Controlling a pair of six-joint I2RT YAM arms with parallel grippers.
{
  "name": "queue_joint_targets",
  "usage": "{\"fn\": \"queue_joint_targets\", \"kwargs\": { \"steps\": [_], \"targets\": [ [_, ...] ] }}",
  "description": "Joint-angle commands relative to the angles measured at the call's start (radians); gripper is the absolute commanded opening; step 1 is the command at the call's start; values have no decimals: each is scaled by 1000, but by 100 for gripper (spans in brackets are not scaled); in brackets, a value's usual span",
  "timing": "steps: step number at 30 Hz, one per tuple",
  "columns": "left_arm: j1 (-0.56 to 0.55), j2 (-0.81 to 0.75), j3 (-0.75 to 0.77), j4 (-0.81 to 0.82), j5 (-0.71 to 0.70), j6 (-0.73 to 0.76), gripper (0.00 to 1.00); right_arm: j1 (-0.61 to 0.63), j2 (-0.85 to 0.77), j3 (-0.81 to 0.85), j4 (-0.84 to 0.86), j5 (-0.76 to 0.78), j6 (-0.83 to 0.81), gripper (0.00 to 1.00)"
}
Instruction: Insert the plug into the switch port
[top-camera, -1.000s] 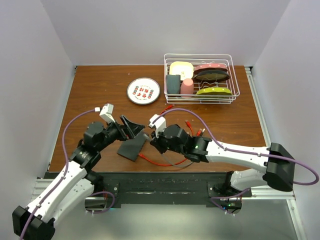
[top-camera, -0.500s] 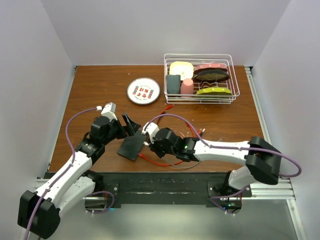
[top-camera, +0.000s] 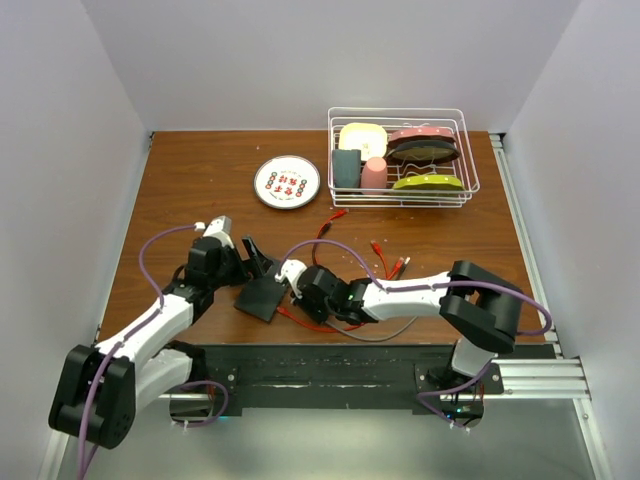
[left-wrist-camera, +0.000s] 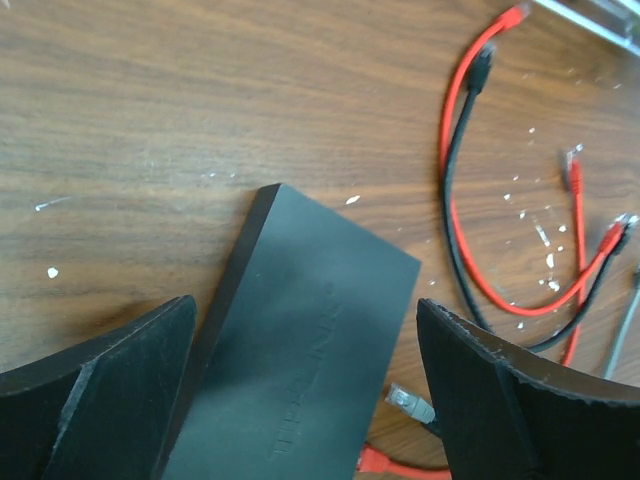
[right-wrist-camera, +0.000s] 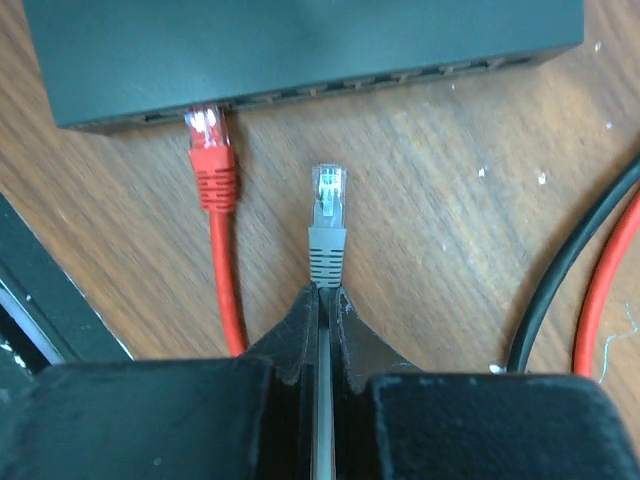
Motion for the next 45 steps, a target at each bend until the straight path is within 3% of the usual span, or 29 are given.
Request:
{"fn": "queue_joint_targets", "kwargs": {
  "steps": [1, 18, 45],
  "targets": [
    [10, 26, -25, 115, 45, 37, 93, 1, 5, 51, 16, -11, -13, 0],
    [12, 67, -125, 186, 88, -11, 78, 1, 62, 106, -24, -12, 43, 0],
    [12, 104, -144, 224, 134, -20, 75, 24, 54, 154, -12, 23, 73, 0]
  ]
}}
